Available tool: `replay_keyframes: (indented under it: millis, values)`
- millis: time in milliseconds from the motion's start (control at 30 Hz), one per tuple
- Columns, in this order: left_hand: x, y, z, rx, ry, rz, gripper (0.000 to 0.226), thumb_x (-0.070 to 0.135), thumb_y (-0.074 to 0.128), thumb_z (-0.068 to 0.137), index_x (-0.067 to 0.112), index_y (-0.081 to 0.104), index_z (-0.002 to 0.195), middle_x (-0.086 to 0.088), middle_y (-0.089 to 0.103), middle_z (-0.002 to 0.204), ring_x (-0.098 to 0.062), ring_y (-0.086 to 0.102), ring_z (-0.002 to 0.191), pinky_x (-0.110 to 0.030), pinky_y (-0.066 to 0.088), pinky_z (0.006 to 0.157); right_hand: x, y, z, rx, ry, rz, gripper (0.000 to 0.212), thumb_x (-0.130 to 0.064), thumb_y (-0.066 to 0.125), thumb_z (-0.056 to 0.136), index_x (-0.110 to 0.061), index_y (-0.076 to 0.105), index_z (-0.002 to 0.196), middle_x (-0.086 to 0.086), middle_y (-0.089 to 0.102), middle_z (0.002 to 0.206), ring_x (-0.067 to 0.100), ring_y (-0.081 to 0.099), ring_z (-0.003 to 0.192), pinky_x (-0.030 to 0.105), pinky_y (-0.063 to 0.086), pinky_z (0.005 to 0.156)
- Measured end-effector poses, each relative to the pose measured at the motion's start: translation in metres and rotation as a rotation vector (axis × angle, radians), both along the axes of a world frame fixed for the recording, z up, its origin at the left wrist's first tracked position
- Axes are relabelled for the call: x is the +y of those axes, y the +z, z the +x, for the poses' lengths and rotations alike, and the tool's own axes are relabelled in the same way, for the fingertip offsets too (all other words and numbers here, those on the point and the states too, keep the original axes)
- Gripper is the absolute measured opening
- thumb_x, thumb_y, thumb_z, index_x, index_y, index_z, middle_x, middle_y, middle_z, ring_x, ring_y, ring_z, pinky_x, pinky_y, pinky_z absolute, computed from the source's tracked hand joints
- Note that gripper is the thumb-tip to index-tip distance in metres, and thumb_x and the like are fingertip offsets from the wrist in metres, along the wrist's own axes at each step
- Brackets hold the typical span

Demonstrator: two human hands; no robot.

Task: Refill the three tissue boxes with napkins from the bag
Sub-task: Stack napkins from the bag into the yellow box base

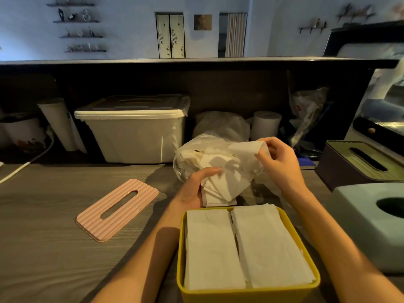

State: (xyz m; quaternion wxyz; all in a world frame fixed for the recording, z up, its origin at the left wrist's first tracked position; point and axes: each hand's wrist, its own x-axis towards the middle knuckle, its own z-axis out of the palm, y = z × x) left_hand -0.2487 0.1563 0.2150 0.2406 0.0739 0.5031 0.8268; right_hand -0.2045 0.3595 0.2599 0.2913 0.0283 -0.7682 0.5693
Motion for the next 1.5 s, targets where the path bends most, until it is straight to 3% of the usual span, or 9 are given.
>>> replay_keyframes:
  millis: [167, 300, 433, 567, 833, 967, 1233, 1333, 1500]
  values:
    - [0.005, 0.004, 0.002, -0.054, 0.004, 0.1, 0.047, 0.036, 0.066, 0.086, 0.017, 0.063, 0.129, -0.019, 0.069, 0.123, -0.037, 0.065, 0.109, -0.053, 0.049, 0.1, -0.005, 0.008, 0.007, -0.204, 0.331, -0.011, 0.031, -0.026, 0.073, 0.092, -0.036, 0.061, 0.118, -0.018, 0.073, 0.108, -0.002, 0.069, 0.101, 0.013, 0.056, 0.069]
    - [0.008, 0.008, 0.008, -0.068, -0.073, 0.119, 0.045, 0.045, 0.057, 0.092, 0.017, 0.071, 0.125, -0.018, 0.069, 0.126, -0.035, 0.069, 0.11, -0.051, 0.052, 0.097, -0.019, -0.006, 0.003, -0.261, 0.115, 0.401, 0.035, -0.043, 0.079, 0.085, -0.034, 0.062, 0.114, -0.019, 0.063, 0.105, 0.005, 0.062, 0.095, 0.012, 0.048, 0.067]
    - [0.009, 0.008, 0.01, -0.057, -0.153, 0.106, 0.049, 0.052, 0.057, 0.093, 0.017, 0.073, 0.124, -0.02, 0.065, 0.131, -0.036, 0.065, 0.117, -0.053, 0.049, 0.102, -0.025, -0.005, 0.003, -0.308, 0.026, 0.424, 0.062, -0.046, 0.085, 0.076, -0.03, 0.057, 0.129, -0.016, 0.054, 0.111, 0.007, 0.055, 0.098, 0.01, 0.041, 0.069]
    - [0.009, 0.003, 0.006, -0.067, -0.185, 0.093, 0.064, 0.055, 0.055, 0.097, 0.013, 0.052, 0.146, -0.023, 0.059, 0.138, -0.039, 0.056, 0.129, -0.054, 0.04, 0.113, -0.02, -0.001, 0.007, -0.361, 0.131, 0.348, 0.049, -0.039, 0.087, 0.076, -0.033, 0.06, 0.117, -0.023, 0.056, 0.101, 0.001, 0.056, 0.088, 0.009, 0.045, 0.057]
    - [0.008, 0.008, 0.01, -0.078, -0.157, 0.109, 0.064, 0.055, 0.058, 0.093, 0.015, 0.055, 0.143, -0.022, 0.059, 0.14, -0.038, 0.056, 0.128, -0.052, 0.042, 0.112, -0.015, 0.001, 0.005, -0.277, 0.2, 0.298, 0.033, -0.026, 0.085, 0.08, -0.03, 0.066, 0.107, -0.013, 0.071, 0.099, 0.008, 0.068, 0.091, 0.016, 0.057, 0.064]
    - [0.007, 0.009, 0.01, -0.047, -0.145, 0.1, 0.066, 0.052, 0.061, 0.092, 0.014, 0.052, 0.146, -0.021, 0.058, 0.141, -0.039, 0.056, 0.13, -0.052, 0.043, 0.11, -0.004, 0.003, 0.004, -0.184, 0.177, 0.237, 0.039, -0.011, 0.082, 0.083, -0.029, 0.067, 0.114, -0.01, 0.074, 0.103, 0.003, 0.07, 0.098, 0.025, 0.061, 0.083]
    - [-0.002, 0.013, 0.016, -0.011, -0.173, 0.056, 0.044, 0.021, 0.064, 0.092, 0.016, 0.056, 0.135, -0.017, 0.071, 0.123, -0.033, 0.069, 0.112, -0.045, 0.06, 0.085, -0.001, 0.0, 0.002, -0.394, 0.045, 0.476, 0.076, -0.053, 0.081, 0.078, -0.03, 0.05, 0.143, -0.012, 0.057, 0.121, 0.008, 0.053, 0.104, 0.013, 0.043, 0.069]
    - [-0.004, 0.011, 0.016, -0.026, -0.167, 0.019, 0.047, 0.015, 0.067, 0.092, 0.017, 0.056, 0.138, -0.019, 0.068, 0.126, -0.036, 0.066, 0.117, -0.05, 0.055, 0.094, 0.001, -0.001, 0.002, -0.407, -0.018, 0.485, 0.079, -0.051, 0.081, 0.078, -0.023, 0.052, 0.145, 0.0, 0.061, 0.138, 0.015, 0.055, 0.112, 0.02, 0.046, 0.08]
    - [-0.005, 0.009, 0.016, -0.024, -0.199, 0.054, 0.028, 0.007, 0.067, 0.088, 0.018, 0.079, 0.111, -0.016, 0.073, 0.118, -0.033, 0.07, 0.109, -0.05, 0.052, 0.1, 0.003, -0.001, 0.003, -0.322, -0.068, 0.425, 0.065, -0.045, 0.082, 0.08, -0.021, 0.059, 0.136, -0.006, 0.065, 0.121, 0.007, 0.056, 0.099, 0.011, 0.041, 0.064]
